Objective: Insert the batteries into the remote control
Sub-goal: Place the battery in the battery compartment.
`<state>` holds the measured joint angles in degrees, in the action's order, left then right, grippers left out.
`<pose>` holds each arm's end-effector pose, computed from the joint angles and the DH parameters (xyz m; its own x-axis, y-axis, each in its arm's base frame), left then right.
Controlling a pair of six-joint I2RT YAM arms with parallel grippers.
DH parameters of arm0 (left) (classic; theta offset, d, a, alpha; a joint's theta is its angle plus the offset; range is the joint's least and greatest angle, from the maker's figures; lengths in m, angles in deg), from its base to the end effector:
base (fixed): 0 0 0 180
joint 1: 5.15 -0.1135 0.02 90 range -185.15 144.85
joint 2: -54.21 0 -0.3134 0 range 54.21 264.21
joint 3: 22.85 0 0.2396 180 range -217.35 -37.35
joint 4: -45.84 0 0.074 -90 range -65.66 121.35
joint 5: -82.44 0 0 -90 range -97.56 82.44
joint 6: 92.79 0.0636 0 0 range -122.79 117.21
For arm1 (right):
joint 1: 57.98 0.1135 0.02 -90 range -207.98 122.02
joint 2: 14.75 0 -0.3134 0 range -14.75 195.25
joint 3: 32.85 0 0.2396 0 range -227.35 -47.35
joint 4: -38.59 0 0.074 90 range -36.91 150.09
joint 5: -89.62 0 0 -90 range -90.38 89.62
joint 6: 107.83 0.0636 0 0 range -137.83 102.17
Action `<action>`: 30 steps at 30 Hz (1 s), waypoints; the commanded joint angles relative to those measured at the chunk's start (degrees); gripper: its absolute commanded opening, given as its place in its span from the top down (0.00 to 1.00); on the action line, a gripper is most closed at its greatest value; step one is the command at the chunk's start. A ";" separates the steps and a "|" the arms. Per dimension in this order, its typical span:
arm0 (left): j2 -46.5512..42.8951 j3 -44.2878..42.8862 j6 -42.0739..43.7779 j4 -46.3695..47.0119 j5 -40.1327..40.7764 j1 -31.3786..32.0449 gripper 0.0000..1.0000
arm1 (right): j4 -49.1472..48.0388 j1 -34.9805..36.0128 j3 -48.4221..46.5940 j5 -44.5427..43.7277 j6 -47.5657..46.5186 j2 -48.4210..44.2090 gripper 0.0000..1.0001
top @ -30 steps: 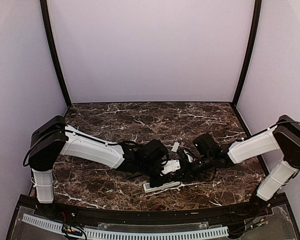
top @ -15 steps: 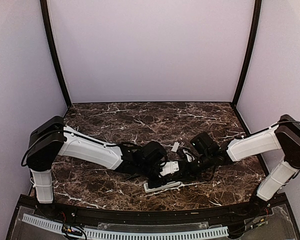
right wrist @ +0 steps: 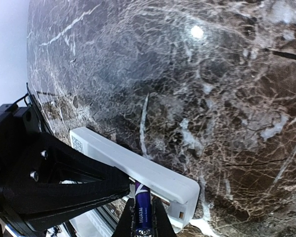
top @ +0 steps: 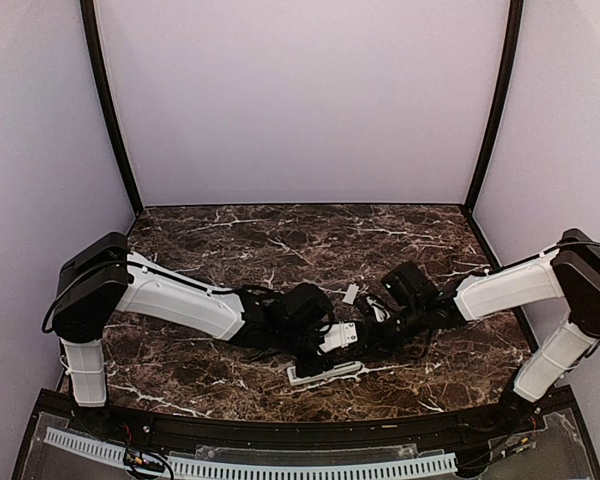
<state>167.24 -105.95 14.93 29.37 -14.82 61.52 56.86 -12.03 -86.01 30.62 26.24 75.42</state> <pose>0.1688 -0.4116 0.1831 0.0146 0.7286 -0.6848 0.9878 0.0956 0.1227 0.1749 0.2279 0.1770 -0.9810 -0.1566 -0.1148 -0.1917 0.6876 0.7003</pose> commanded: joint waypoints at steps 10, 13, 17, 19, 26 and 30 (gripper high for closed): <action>-5.33 1.52 -1.04 -6.50 -4.23 -2.13 0.68 | -0.86 0.19 2.01 -2.23 1.89 2.91 1.00; -6.23 3.58 0.30 -7.35 -5.10 -2.16 0.56 | -1.88 0.28 2.49 -2.10 2.48 3.03 1.00; -5.97 4.99 0.86 -8.61 -6.10 -2.25 0.46 | -2.75 0.45 2.61 -1.92 2.85 3.59 1.00; -5.30 4.97 0.56 -8.91 -6.81 -2.25 0.45 | -3.06 0.53 2.70 -1.77 2.98 3.78 1.00; -2.49 3.55 -0.86 -9.35 -6.94 -2.23 0.54 | -6.19 1.34 4.74 -1.78 5.80 3.50 1.00; -2.28 3.47 -1.02 -9.43 -6.64 -2.17 0.67 | -9.47 1.93 6.67 -1.32 8.16 4.25 1.00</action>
<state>164.12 -102.03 13.53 22.22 -20.44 59.03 46.41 -11.42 -82.88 31.74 31.58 77.08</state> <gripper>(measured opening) 0.380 0.063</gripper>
